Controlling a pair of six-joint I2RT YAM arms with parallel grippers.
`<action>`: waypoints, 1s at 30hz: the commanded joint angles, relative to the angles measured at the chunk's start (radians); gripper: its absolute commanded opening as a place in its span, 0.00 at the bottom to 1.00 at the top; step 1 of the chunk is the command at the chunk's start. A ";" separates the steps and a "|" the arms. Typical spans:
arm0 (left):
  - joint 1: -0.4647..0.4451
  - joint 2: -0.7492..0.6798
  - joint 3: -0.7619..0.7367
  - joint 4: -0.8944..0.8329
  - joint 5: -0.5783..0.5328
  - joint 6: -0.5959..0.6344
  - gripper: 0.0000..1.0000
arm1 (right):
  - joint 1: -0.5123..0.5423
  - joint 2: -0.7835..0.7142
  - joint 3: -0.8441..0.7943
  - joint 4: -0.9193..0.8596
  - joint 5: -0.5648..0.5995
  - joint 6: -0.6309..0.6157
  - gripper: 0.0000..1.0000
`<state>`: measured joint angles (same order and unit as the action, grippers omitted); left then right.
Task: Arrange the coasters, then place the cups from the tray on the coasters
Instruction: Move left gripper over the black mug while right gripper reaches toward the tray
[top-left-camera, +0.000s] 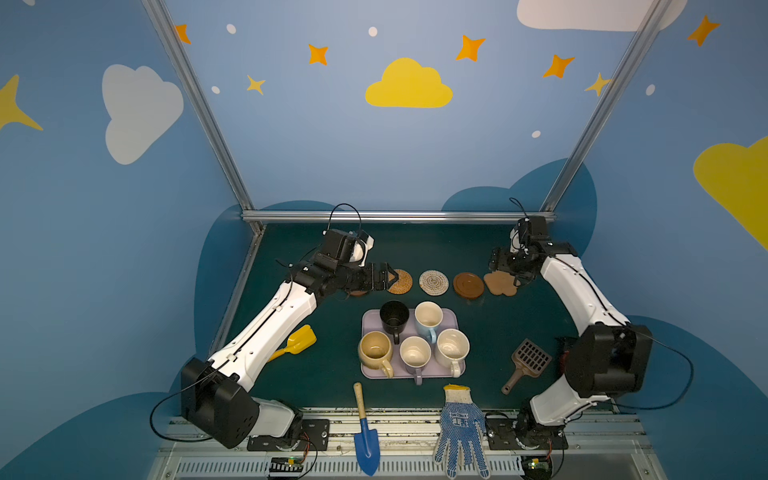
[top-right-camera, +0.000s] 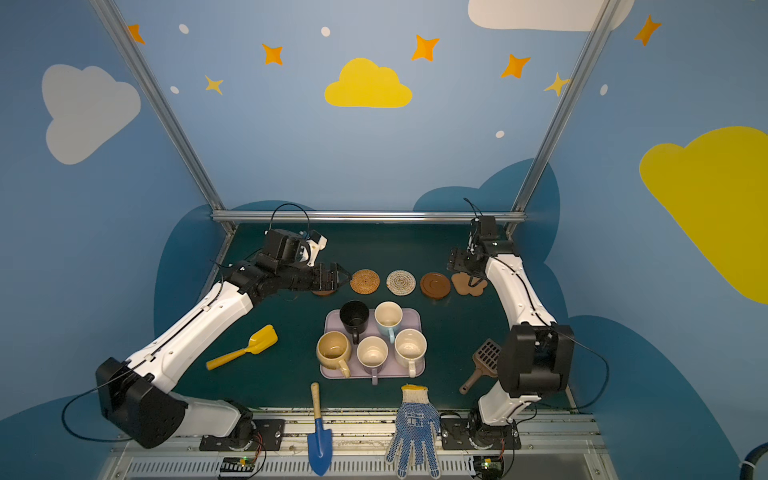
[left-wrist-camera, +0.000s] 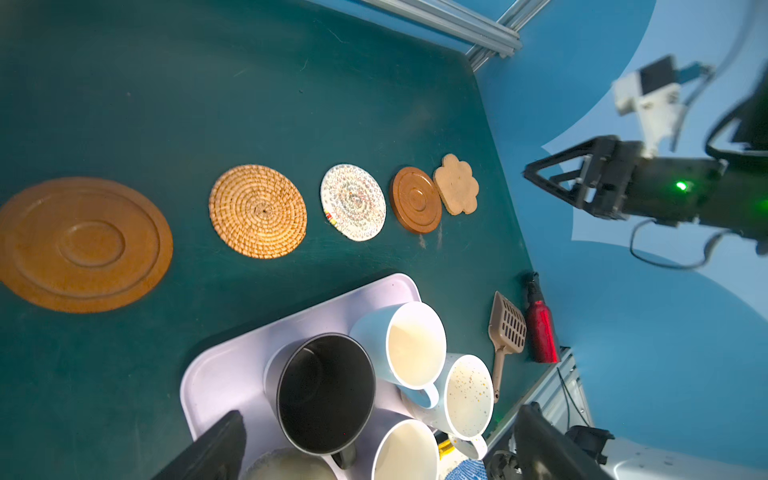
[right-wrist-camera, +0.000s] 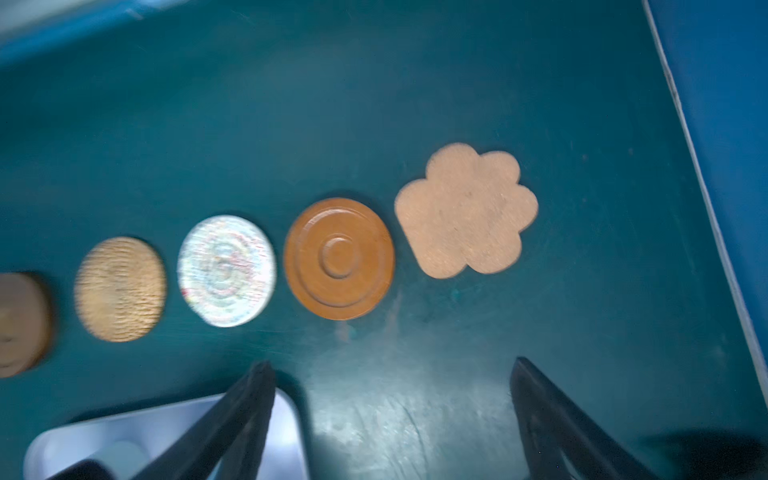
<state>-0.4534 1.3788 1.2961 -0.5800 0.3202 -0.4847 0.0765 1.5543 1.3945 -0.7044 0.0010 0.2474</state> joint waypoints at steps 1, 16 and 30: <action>-0.001 -0.069 -0.038 0.034 0.043 -0.050 1.00 | 0.002 -0.117 -0.097 0.165 -0.090 0.045 0.91; -0.121 -0.105 -0.107 -0.099 -0.167 -0.082 0.98 | 0.222 -0.216 -0.128 0.041 -0.348 -0.010 0.89; -0.302 0.027 -0.114 -0.151 -0.334 -0.203 0.70 | 0.381 -0.253 -0.219 0.047 -0.269 0.033 0.91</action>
<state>-0.7300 1.3758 1.1690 -0.6937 0.0311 -0.6563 0.4534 1.2976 1.1778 -0.6445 -0.2687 0.2745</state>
